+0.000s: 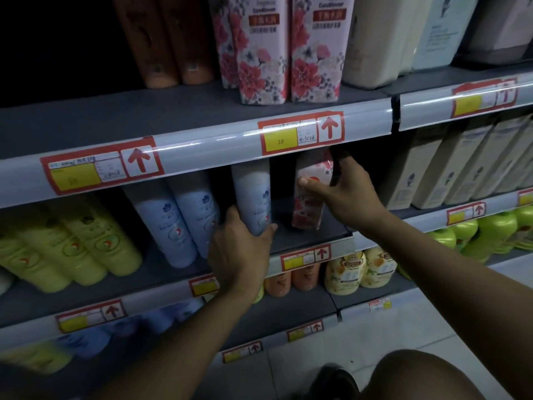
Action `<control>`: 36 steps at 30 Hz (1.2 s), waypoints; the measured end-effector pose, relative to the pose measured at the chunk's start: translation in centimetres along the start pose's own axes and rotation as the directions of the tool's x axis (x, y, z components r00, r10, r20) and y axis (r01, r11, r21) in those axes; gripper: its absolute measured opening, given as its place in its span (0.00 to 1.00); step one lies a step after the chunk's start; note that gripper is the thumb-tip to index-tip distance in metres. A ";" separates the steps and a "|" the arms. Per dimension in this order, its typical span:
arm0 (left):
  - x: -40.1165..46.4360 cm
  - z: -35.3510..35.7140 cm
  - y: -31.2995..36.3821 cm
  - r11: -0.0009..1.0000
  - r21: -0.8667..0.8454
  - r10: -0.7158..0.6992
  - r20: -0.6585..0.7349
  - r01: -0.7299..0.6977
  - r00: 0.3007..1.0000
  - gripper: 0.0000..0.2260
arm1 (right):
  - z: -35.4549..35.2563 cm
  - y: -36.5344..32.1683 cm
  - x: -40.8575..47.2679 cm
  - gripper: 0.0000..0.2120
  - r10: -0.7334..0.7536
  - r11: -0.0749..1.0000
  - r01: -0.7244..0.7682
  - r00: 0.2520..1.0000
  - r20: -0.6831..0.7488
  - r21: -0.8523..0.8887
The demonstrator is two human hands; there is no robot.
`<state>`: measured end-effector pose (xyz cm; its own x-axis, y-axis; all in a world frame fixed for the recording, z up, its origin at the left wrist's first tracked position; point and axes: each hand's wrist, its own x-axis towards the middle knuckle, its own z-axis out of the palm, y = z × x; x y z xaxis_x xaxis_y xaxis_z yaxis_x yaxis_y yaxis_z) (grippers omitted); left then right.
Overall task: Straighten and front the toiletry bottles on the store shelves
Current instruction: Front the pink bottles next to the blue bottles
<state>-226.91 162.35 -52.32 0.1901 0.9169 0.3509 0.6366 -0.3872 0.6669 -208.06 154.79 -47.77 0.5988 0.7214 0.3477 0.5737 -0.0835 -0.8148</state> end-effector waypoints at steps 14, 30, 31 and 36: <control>-1.5 1.2 -1.0 0.998 -0.013 -0.061 -0.201 0.060 0.978 0.23 | 5.0 5.1 -0.2 0.32 0.073 0.973 -0.072 0.997 -0.007 -0.221; -2.7 2.4 -1.7 0.958 -0.284 -0.132 -0.336 0.034 0.932 0.22 | 7.2 5.9 0.9 0.28 0.064 0.991 -0.068 0.997 -0.042 -0.119; -2.7 2.4 -1.8 0.958 -0.284 -0.137 -0.341 0.037 0.930 0.21 | 7.4 5.9 1.1 0.28 0.063 0.990 -0.068 0.997 -0.041 -0.126; -2.6 3.0 -2.0 0.972 -0.235 -0.108 -0.336 0.027 0.936 0.19 | 8.6 6.0 2.1 0.30 0.071 0.987 -0.073 0.997 -0.019 -0.147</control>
<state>-226.46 161.06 -56.56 -0.1415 0.8673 0.4772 0.4479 -0.3738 0.8122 -208.21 161.73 -55.90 0.6485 0.7004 0.2982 0.6044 -0.2355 -0.7611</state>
